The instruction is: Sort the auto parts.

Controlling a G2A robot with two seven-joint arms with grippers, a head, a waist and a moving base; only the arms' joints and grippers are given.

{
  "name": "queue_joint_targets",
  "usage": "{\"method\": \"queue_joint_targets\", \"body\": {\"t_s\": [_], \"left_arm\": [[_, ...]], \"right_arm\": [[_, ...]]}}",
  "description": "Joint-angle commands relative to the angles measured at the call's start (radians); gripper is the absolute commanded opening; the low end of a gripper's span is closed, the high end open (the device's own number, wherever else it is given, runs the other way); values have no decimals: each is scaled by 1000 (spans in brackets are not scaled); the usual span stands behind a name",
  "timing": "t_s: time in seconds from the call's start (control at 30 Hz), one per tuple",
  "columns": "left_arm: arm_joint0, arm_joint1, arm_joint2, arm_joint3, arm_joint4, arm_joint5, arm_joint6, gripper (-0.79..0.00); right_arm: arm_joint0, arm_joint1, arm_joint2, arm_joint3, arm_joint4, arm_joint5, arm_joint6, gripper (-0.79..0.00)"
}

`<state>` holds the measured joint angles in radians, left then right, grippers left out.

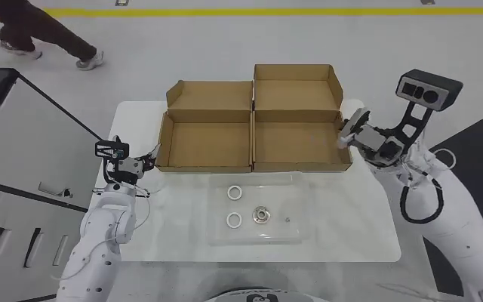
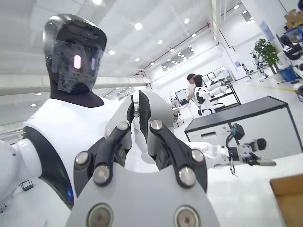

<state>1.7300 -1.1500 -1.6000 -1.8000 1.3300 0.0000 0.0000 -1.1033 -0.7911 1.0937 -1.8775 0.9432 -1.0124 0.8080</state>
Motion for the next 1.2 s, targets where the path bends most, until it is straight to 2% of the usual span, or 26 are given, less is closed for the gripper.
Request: {"method": "queue_joint_targets", "body": {"t_s": [0.0,0.4,0.97,1.17], "left_arm": [[0,0,0,0,0,0,0,0],[0,0,0,0,0,0,0,0],[0,0,0,0,0,0,0,0],[0,0,0,0,0,0,0,0]], "right_arm": [[-12,-6,14,-20,19,0,0,-785],[-17,-27,3,-43,-41,0,0,-785],[-16,-27,5,-36,-51,0,0,-785],[-28,-47,-22,-108,-27,6,-62,-785]]}}
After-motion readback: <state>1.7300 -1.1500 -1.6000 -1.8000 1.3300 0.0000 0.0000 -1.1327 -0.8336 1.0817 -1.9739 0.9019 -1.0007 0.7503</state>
